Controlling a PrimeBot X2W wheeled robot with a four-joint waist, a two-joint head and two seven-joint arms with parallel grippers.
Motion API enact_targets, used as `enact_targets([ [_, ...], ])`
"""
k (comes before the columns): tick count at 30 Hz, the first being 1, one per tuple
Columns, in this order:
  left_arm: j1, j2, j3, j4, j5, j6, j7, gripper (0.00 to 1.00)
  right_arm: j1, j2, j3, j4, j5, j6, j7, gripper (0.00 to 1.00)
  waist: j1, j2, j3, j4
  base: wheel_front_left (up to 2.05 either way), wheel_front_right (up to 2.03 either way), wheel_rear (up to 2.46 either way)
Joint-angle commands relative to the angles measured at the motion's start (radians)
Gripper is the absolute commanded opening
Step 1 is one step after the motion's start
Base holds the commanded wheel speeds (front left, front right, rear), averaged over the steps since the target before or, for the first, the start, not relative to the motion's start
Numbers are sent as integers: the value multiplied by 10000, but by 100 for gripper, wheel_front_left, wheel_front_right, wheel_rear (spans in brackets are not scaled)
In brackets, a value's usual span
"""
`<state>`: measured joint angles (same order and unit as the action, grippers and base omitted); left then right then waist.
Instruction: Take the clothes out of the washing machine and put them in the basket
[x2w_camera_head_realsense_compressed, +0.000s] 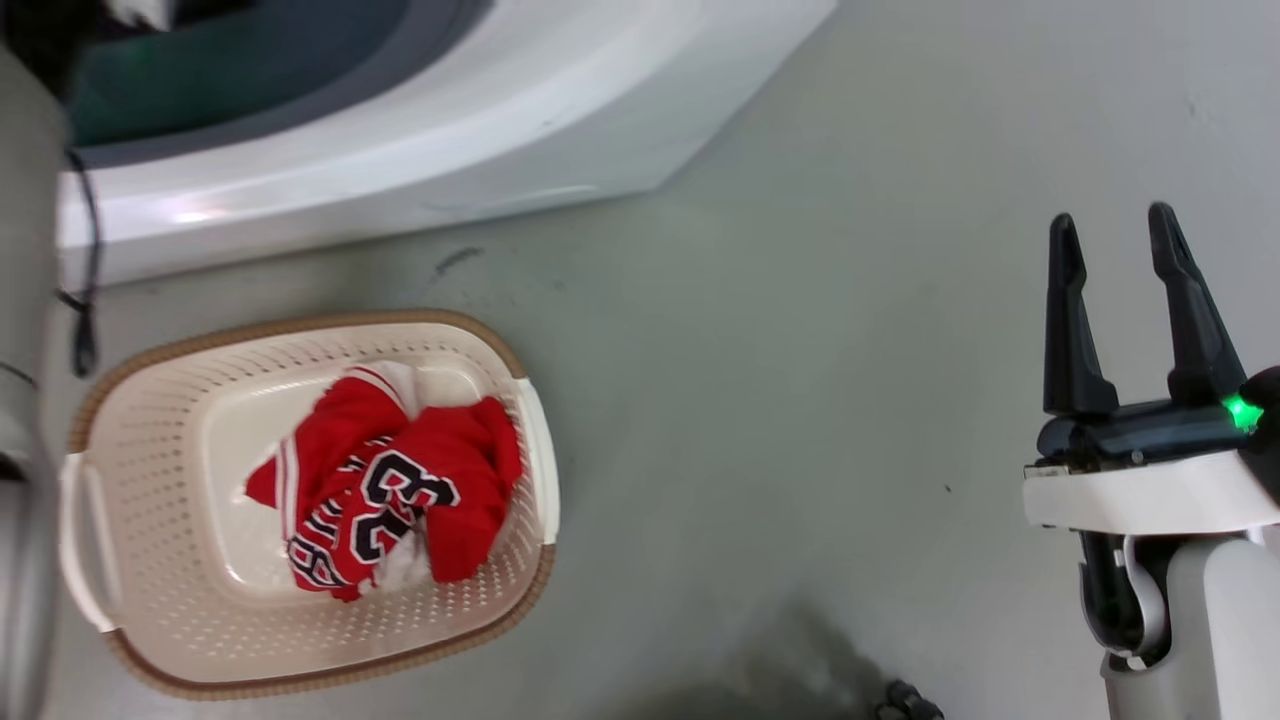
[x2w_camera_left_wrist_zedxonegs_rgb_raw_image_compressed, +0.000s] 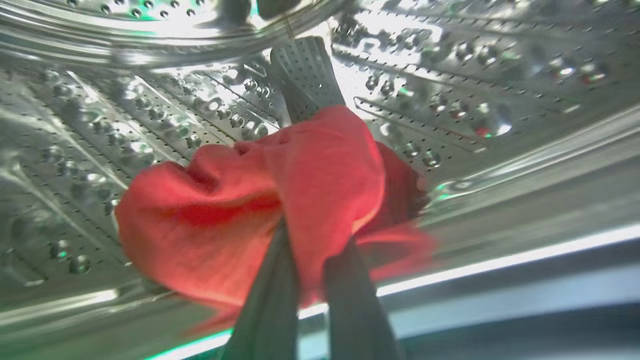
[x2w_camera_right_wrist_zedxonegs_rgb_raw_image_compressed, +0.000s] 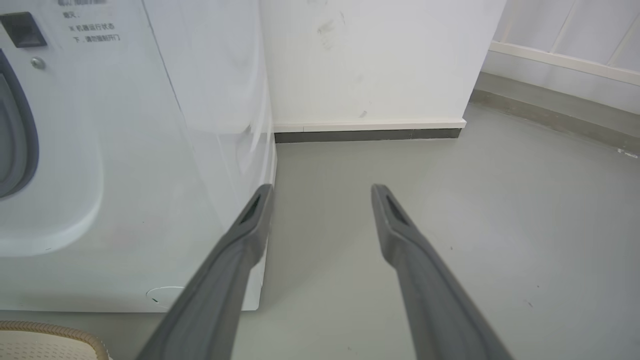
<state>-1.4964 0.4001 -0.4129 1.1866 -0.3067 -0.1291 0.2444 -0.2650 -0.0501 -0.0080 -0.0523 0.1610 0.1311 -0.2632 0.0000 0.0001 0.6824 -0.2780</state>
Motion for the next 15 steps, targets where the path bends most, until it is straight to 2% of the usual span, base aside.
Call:
enact_targets([
  [1,534,-151,-167,-147,-186,-5,-528,0,160,2,-64,58,-128,-7,-24,100,0,-1,-650,472,0,0,0],
  [10,2548,-909,-940,-656,-1142,-6,-2527,0,804,-1,-226,261,-699,-7,-24,100,0,-1,-2163,1307,0,0,0],
  [11,2943,-1017,-1021,-805,-1394,-6,-3012,0,930,-1,-248,305,-776,-8,-24,100,0,-1,-2491,1436,0,0,0],
  [15,3587,-1049,-1179,-954,-1590,-6,-3677,0,1137,0,-243,372,-853,-7,-24,100,0,-1,-2947,1575,0,0,0],
])
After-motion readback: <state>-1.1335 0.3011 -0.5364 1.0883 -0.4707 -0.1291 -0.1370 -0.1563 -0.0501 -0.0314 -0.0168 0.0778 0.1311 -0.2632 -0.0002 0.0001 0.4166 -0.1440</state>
